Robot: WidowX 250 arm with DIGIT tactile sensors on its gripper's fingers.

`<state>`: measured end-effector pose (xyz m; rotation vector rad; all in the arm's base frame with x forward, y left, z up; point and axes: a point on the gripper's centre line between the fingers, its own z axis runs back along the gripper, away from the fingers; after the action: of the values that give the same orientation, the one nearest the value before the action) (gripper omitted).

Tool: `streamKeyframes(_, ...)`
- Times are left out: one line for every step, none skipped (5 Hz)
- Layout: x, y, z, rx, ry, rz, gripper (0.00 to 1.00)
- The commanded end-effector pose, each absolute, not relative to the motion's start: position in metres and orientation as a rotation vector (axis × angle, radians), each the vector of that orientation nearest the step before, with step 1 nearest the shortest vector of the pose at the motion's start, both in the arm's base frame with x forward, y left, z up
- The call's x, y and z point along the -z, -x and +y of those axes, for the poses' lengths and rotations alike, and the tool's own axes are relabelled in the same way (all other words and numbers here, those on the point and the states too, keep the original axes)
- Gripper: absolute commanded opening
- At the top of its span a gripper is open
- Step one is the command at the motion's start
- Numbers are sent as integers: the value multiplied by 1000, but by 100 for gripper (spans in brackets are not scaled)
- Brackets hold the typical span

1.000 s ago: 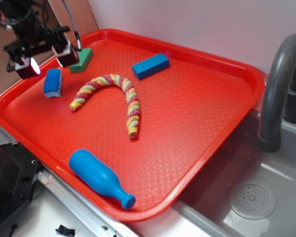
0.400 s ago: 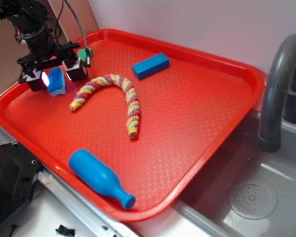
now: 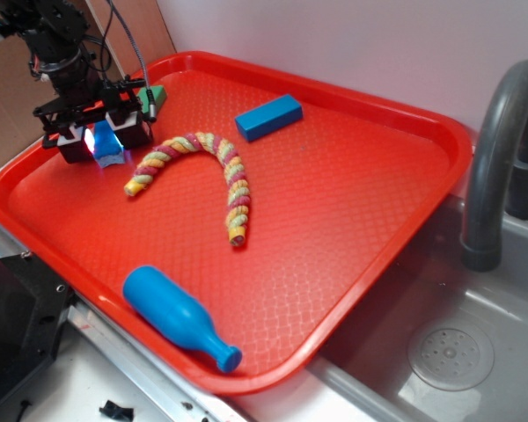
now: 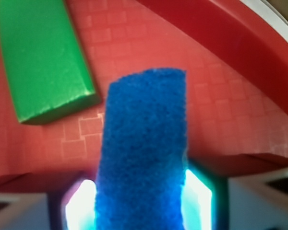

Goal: Grab the blue sponge.

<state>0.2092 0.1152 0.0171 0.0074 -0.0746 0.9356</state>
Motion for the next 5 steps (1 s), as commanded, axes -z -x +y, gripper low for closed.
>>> streamKeyframes(-78,-217,110,-874,-89,-158,0)
streamKeyframes(-122,-219,82,-753,-57,-167,0)
streamKeyframes(-158,-209,51,-583,-17,-162,0)
streamKeyframes(-188,-188,27,-461,63,-175,0)
streamKeyframes(-207,-171,15,-395,102,-204,0)
